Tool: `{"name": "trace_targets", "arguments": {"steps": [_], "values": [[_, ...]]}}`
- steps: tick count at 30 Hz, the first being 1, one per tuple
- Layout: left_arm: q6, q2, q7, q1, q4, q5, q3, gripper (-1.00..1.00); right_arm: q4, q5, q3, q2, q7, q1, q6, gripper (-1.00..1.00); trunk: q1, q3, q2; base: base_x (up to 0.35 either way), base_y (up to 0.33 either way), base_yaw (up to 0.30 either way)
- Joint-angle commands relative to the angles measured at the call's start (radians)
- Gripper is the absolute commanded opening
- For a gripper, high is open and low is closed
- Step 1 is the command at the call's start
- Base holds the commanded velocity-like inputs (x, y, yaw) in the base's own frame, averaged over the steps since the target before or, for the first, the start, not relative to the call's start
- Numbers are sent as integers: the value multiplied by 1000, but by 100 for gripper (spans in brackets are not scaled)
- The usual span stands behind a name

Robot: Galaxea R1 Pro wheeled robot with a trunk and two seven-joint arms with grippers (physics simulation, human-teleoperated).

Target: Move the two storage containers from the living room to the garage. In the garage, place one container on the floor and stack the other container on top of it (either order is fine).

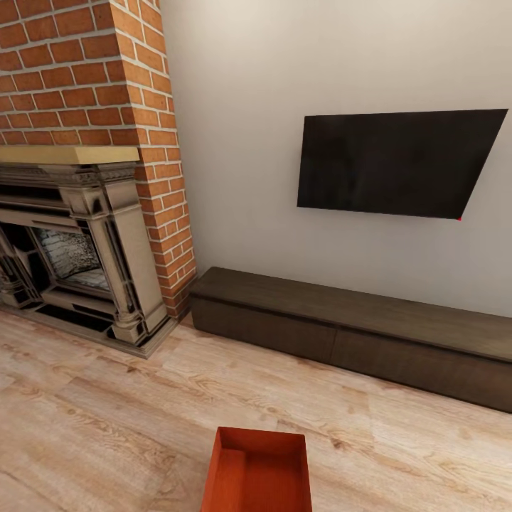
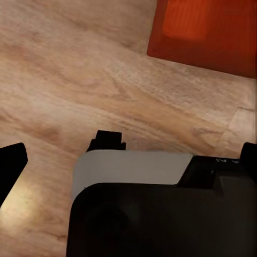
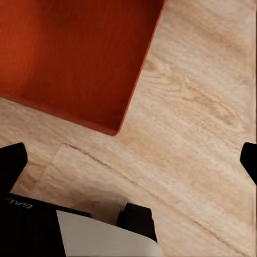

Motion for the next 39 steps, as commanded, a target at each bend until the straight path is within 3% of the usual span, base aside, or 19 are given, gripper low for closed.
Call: {"name": "trace_targets", "arguments": {"steps": [1,13,17,26,32,39], "values": [[17,0,3,-4,-8,11,1,100,-14,6,-10,2,4,0,-2,100,0,-1,0,0,0,0],[64,15,-3,-140,19,8,1,100,-128,-36,-21,15,4,0,11,100,0,-1,0,0,0,0],[62,17,-5,-153,17,-1,1,100,-145,-38,-22,21,2,0,30,100,0,-1,0,0,0,0],[49,10,-7,-159,6,-7,1,100,-170,-98,-21,25,-1,0,84,100,0,-1,0,0,0,0],[57,-9,-6,-159,5,-9,-7,100,-174,-105,-20,24,1,0,88,100,0,-1,0,0,0,0],[56,-10,-5,-159,7,-12,-10,100,-175,-105,-21,25,1,0,87,100,0,-1,0,0,0,0]]}}
